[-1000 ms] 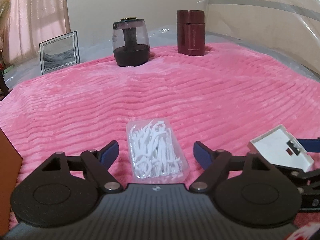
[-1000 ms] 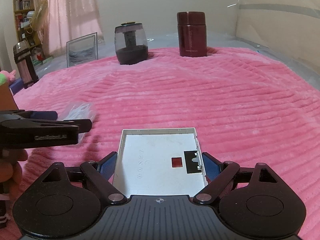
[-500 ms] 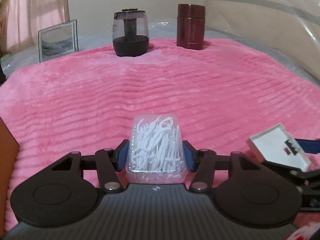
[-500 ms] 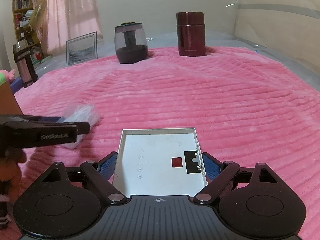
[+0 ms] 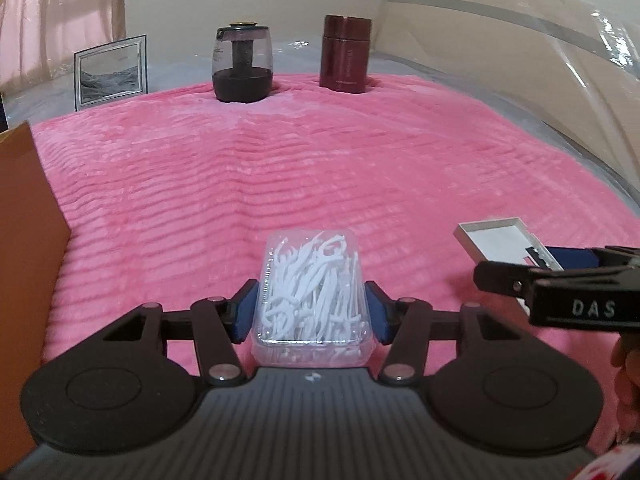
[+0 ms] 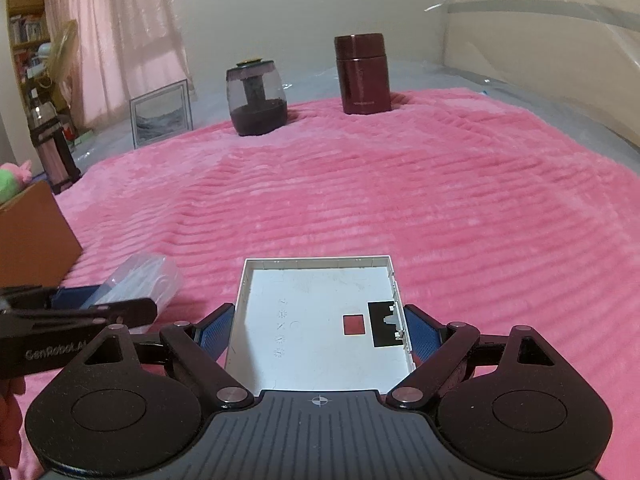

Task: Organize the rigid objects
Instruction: 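Lift and carry the floss box and switch plate over the box with both grippers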

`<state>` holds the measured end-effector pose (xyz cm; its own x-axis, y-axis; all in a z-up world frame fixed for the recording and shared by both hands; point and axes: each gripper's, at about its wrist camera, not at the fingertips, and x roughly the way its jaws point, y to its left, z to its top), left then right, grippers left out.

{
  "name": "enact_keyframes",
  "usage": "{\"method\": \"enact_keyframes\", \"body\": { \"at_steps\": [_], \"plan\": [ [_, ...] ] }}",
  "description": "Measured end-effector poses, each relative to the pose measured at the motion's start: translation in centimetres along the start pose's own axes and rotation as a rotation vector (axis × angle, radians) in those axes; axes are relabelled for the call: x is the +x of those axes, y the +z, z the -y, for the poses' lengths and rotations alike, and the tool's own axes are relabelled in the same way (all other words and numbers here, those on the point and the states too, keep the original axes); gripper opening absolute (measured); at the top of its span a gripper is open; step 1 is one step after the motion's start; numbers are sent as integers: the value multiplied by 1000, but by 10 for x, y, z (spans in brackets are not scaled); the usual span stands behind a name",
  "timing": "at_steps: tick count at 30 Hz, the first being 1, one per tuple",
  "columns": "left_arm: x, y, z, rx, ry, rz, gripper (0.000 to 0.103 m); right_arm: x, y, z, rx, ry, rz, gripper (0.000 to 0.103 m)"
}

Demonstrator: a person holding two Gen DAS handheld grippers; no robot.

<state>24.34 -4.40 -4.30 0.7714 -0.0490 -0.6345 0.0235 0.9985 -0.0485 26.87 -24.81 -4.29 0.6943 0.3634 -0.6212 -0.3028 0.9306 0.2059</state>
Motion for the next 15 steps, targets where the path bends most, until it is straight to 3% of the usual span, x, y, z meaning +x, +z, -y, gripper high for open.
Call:
{"method": "enact_keyframes", "body": {
  "at_steps": [15],
  "plan": [
    [-114,-41,10,60,-73,73,51,-85,-41,-39,45,22,45,85]
  ]
}}
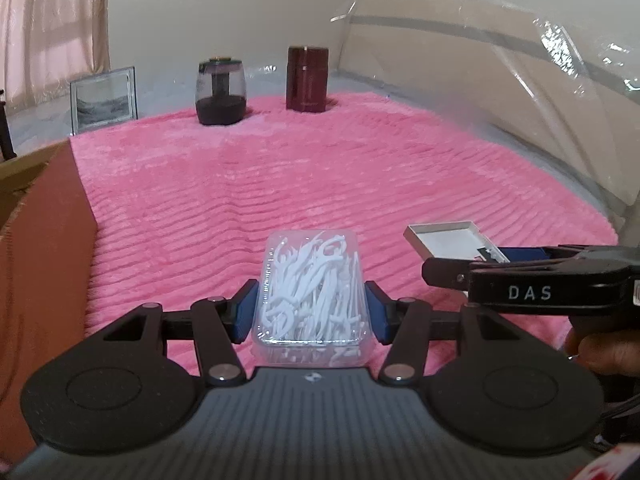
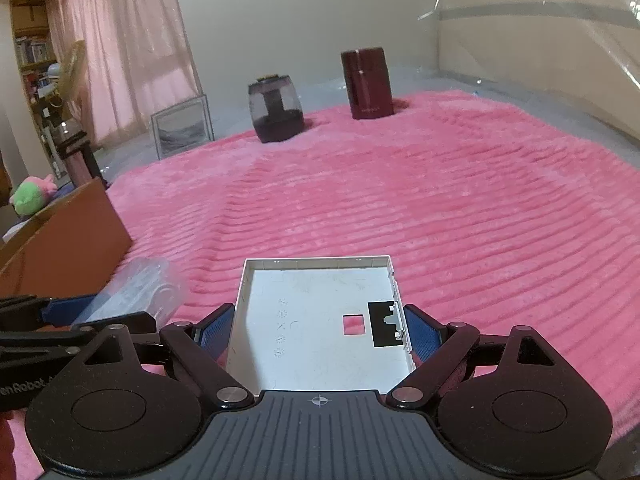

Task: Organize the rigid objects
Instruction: 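Lift and carry the floss box and switch plate over the box with both grippers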

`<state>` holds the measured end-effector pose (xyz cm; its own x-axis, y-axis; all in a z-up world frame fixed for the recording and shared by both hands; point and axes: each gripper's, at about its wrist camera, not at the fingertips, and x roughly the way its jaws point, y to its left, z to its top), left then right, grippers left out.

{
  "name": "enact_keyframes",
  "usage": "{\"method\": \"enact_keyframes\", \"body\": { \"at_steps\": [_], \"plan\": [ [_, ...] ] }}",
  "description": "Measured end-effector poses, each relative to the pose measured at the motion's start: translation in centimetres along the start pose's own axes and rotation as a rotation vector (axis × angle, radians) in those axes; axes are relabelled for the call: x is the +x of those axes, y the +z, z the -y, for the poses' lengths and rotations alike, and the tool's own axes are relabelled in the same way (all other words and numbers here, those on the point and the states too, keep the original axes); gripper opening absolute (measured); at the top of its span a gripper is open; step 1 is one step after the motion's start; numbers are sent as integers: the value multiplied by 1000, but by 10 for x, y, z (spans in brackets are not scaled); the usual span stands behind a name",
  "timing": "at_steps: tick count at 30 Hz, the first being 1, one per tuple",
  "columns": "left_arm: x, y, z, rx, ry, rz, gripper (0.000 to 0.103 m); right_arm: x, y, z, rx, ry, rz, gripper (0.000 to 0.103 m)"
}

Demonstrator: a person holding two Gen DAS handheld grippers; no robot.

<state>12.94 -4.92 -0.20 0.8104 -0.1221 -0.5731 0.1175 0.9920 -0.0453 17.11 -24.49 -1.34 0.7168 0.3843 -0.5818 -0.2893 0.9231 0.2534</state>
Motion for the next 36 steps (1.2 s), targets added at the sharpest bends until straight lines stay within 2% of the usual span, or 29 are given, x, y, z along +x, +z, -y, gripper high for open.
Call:
{"method": "enact_keyframes", "body": {
  "at_steps": [10,18,29,36],
  "plan": [
    [-66,4,-18,-6,1,73,51,-51,3,-36,-38,0,62,85],
    [-113,5,-42,-23,8,116,51,-74,4,-69,-54,26,74,85],
    [-163,0,-88,-73,5,145,51,-82,4,-121,-105,121,75,85],
    [-193,4,-136,-76,61,163,51,-69,10,-162,-171,211,61,85]
  ]
}}
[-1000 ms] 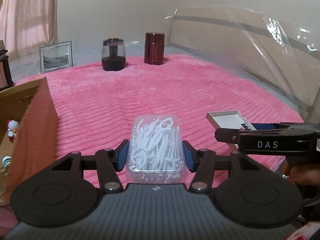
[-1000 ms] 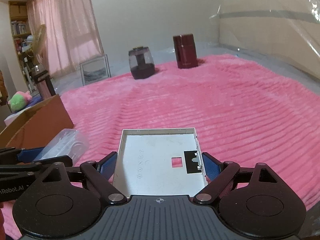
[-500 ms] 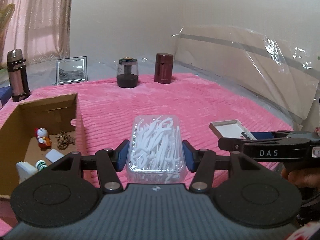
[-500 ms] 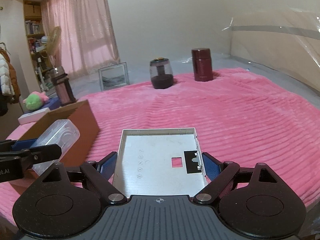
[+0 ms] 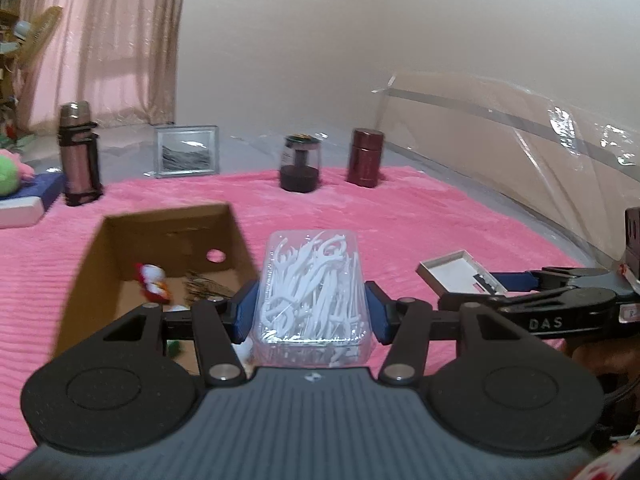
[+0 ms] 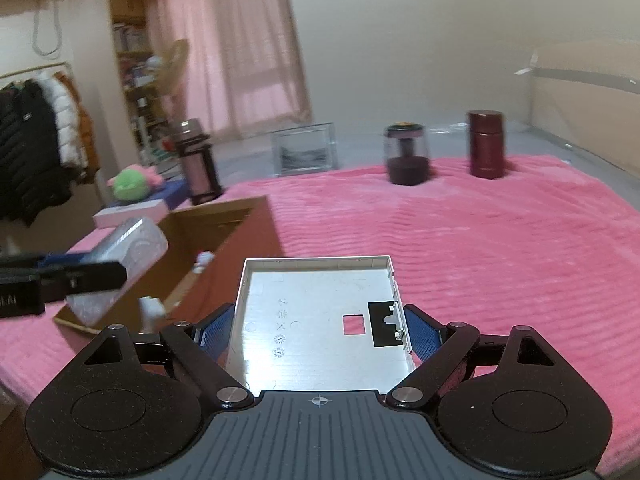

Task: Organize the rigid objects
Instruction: 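Lift and carry the floss box and switch plate over the box with both grippers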

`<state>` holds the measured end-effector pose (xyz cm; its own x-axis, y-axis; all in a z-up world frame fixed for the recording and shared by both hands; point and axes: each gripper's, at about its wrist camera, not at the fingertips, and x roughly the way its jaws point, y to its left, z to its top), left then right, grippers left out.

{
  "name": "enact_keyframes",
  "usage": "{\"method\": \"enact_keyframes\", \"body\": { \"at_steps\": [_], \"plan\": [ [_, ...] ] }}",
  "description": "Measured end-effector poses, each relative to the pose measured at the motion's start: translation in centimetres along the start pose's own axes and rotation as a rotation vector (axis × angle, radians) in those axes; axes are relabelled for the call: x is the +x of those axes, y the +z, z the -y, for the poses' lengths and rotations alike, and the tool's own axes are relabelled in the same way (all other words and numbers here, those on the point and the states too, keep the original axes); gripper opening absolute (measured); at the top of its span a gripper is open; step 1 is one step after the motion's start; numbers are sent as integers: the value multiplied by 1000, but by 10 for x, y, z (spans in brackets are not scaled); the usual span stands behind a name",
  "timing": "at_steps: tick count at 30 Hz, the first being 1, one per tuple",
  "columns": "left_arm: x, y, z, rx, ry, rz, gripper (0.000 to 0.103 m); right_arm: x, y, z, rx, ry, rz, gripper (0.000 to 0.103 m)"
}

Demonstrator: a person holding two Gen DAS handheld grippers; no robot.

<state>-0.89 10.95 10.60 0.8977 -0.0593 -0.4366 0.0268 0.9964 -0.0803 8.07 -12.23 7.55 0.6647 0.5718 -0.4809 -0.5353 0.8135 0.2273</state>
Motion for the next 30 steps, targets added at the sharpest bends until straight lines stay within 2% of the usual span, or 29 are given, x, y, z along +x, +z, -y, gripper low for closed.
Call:
{"method": "enact_keyframes", "body": {
  "at_steps": [12,16,22,25,30],
  "plan": [
    [-16,16,-103,-3,118,-32,51,60,26,-64,-179,169,-12,85],
    [-9,21,-129,18,111,-61,51,88,38,-85,-277,223,-23,85],
    [20,32,-149,143,75,-126,51,139,53,-113,-456,273,-95,85],
    [41,36,-155,218,48,-181,51,165,57,-126,-559,277,-163,85],
    [83,44,-166,348,11,-272,51,207,57,-152,-785,285,-256,85]
  ]
}}
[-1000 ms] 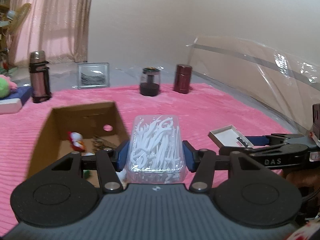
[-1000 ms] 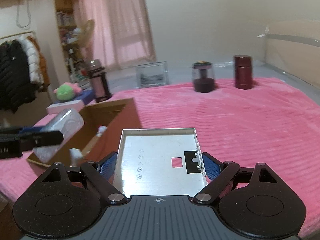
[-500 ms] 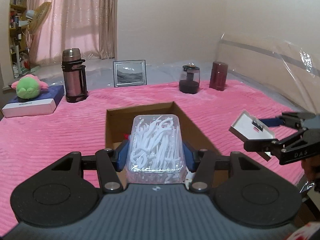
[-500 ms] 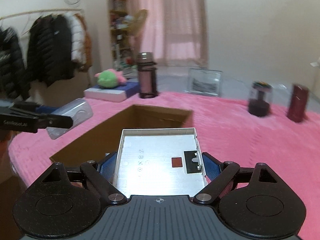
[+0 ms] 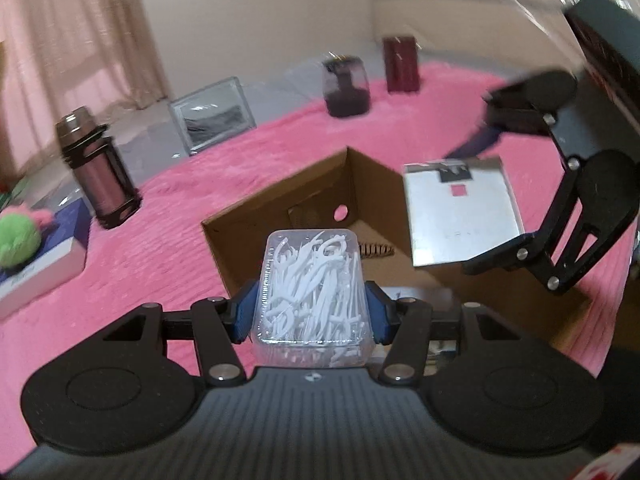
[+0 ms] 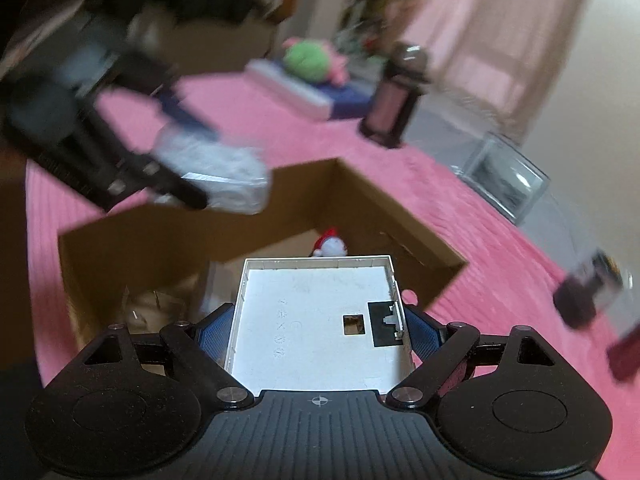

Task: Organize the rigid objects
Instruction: 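Lift and carry the floss box and switch plate over the box with both grippers, then lower the floss box and switch plate into the box and open both grippers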

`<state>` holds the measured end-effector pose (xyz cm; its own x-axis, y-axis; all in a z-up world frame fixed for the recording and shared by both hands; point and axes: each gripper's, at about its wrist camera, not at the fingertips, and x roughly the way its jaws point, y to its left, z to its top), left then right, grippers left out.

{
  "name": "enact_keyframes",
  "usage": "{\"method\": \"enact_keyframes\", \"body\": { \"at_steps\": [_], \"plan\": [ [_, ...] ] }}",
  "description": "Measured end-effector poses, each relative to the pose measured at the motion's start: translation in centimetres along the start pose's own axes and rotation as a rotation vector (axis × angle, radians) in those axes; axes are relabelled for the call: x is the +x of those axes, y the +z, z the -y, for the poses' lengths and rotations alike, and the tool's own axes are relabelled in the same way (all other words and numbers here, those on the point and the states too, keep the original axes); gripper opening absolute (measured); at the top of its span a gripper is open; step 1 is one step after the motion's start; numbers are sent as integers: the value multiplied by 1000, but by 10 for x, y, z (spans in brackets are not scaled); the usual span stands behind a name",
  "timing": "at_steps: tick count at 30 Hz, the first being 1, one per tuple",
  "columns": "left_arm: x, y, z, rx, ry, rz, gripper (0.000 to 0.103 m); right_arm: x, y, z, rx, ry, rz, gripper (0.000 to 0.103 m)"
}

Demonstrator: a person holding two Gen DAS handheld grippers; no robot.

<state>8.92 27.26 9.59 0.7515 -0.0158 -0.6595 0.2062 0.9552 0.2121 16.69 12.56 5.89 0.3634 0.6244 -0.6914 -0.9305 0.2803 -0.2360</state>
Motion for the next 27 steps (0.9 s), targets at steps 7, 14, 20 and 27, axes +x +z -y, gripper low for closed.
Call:
{"method": "enact_keyframes", "body": {
  "at_steps": [7,14,20,27],
  "plan": [
    [46,8,-7,174,-54,-102,51,58,16,8,-233,44,-144,85],
    [88,10,-6,311,-124,-191,51,103,15,16,-360,108,-276,85],
    [119,7,-5,371,-151,-265,51,134,10,13,-417,155,-364,85],
    [141,0,-7,365,-180,-306,51,159,6,15,-433,197,-400,85]
  ]
}}
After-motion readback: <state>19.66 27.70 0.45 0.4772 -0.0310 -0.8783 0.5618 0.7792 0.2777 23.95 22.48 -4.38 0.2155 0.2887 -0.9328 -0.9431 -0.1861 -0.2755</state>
